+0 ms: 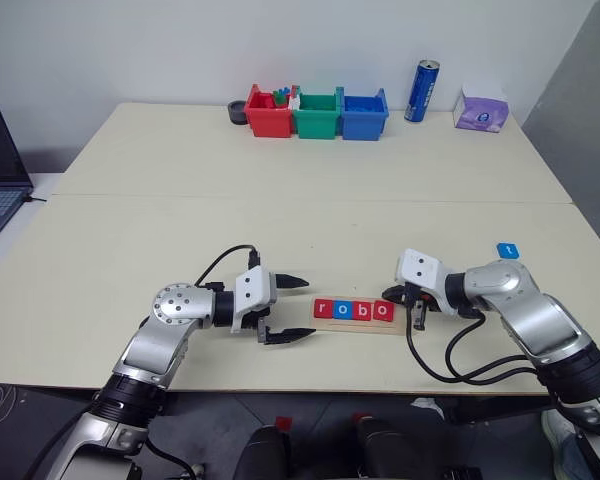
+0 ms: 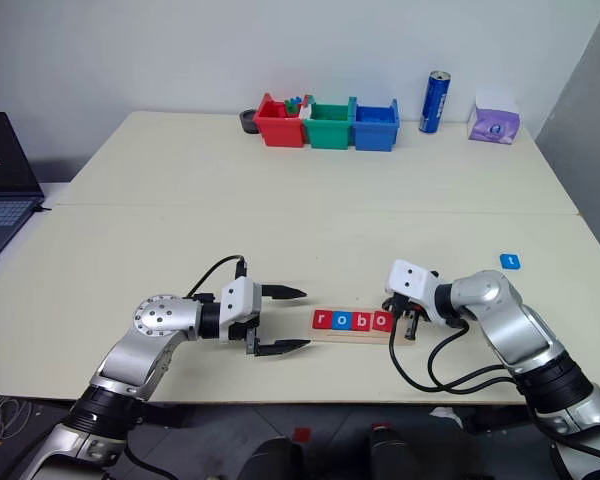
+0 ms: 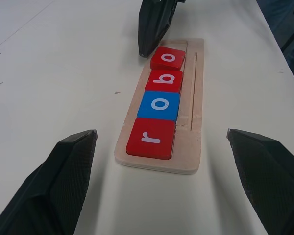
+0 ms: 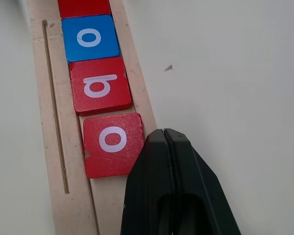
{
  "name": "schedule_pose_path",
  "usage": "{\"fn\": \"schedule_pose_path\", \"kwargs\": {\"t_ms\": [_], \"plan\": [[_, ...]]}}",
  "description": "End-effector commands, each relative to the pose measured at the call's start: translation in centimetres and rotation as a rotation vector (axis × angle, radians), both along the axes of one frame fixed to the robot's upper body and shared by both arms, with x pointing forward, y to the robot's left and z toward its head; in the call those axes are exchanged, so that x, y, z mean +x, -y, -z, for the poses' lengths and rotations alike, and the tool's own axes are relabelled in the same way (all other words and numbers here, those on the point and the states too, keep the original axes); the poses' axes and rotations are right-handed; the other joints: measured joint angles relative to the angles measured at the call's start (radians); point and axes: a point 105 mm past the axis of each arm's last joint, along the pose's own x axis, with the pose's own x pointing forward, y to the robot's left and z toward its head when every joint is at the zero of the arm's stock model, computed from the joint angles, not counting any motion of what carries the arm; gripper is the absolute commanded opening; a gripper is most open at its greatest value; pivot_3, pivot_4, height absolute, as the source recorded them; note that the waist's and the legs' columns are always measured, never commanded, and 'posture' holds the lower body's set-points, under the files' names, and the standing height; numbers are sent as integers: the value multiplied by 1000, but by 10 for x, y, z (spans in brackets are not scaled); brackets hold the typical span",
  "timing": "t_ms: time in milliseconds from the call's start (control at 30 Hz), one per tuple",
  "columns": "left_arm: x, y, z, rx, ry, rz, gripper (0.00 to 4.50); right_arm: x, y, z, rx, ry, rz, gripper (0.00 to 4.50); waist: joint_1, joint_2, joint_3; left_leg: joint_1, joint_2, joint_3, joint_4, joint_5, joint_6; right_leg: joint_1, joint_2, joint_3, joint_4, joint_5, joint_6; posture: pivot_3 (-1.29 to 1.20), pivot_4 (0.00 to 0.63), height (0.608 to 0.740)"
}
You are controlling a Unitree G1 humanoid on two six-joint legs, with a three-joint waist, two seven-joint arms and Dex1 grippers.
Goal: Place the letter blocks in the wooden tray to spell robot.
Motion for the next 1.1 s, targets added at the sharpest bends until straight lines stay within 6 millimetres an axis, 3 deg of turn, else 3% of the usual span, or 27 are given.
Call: {"fn": "schedule_pose_path", "kwargs": {"t_ms": [33,633,800,900,1100], "plan": [[-1,4,-4,-5,29,19,4500,-2,-9,-11,12,40,-48,25,0,0,0,0,0,0,0,0,0,0,0,0,0,0,0,0,150,740],[-1,3,-2,0,32,17,4500,-4,-12,-15,29,63,-59,25,0,0,0,0,0,0,0,0,0,0,0,0,0,0,0,0,150,740],[-1,3,-3,0,35,13,4500,-8,2,-28,27,63,-42,25,0,0,0,0,0,0,0,0,0,0,0,0,0,0,0,0,150,740],[0,2,-3,1,37,10,4500,-20,9,-25,2,22,-61,25,2,0,0,0,0,0,0,0,0,0,0,0,0,0,0,0,150,740],[1,0,-3,6,35,4,4500,-27,17,-16,-27,-8,-38,25,0,0,0,0,0,0,0,0,0,0,0,-1,0,0,0,0,150,740]]}}
